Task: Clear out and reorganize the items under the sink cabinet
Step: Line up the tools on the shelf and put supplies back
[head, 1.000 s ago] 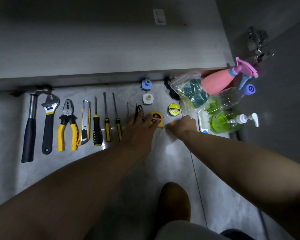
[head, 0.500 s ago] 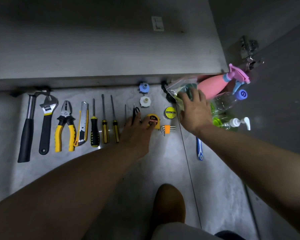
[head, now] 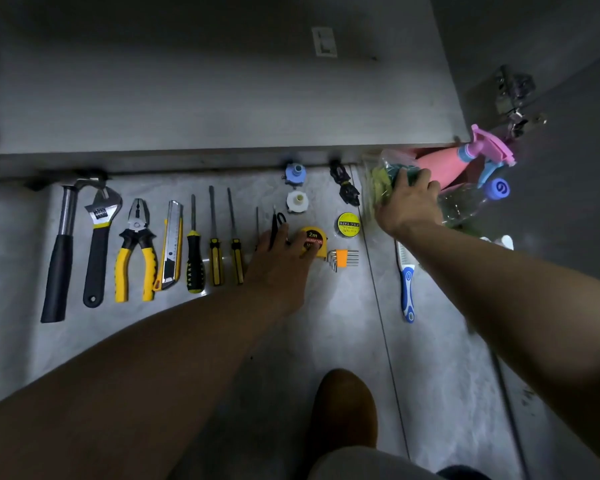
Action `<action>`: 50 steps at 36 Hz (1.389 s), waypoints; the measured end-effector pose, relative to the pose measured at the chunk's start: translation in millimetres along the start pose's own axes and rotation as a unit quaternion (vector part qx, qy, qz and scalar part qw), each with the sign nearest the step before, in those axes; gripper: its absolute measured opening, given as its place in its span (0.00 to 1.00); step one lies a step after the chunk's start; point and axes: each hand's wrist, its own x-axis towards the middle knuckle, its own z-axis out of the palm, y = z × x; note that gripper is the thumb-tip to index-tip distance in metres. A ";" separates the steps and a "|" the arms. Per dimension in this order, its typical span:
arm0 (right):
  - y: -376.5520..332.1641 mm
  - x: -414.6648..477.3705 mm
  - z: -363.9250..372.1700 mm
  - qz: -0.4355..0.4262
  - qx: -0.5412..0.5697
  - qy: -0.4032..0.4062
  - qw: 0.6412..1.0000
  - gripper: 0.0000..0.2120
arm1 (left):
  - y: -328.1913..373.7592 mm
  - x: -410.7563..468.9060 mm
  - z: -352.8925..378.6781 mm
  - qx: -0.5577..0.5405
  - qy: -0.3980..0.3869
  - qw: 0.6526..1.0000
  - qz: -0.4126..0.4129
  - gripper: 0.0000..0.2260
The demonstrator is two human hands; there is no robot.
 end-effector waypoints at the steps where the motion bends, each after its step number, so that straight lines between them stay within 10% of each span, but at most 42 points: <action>1: -0.9 2.0 -0.5 0.000 0.001 0.004 1.000 0.32 | -0.1 -0.4 -0.2 0.001 0.001 1.000 0.000 0.42; 8: 0.6 -2.4 0.9 -0.024 0.009 0.076 0.997 0.27 | -0.6 -2.2 -1.8 0.011 0.005 1.000 0.006 0.43; 13: 12.4 -22.0 18.8 -0.221 -0.165 0.178 0.945 0.26 | -1.9 -2.7 1.8 0.009 0.021 1.000 0.009 0.43; 30: 16.8 -35.7 29.9 -0.245 -0.285 0.050 0.925 0.29 | -2.1 0.0 4.7 0.056 0.051 0.997 0.024 0.43; 40: -36.2 -62.1 -8.4 -0.471 -0.174 0.036 0.864 0.15 | -40.7 -48.5 -38.3 0.009 0.001 0.999 0.052 0.27; 50: -144.2 -124.5 -47.2 -0.482 -0.094 -0.210 0.845 0.16 | -147.8 -131.2 -104.8 -0.136 -0.087 0.969 -0.187 0.11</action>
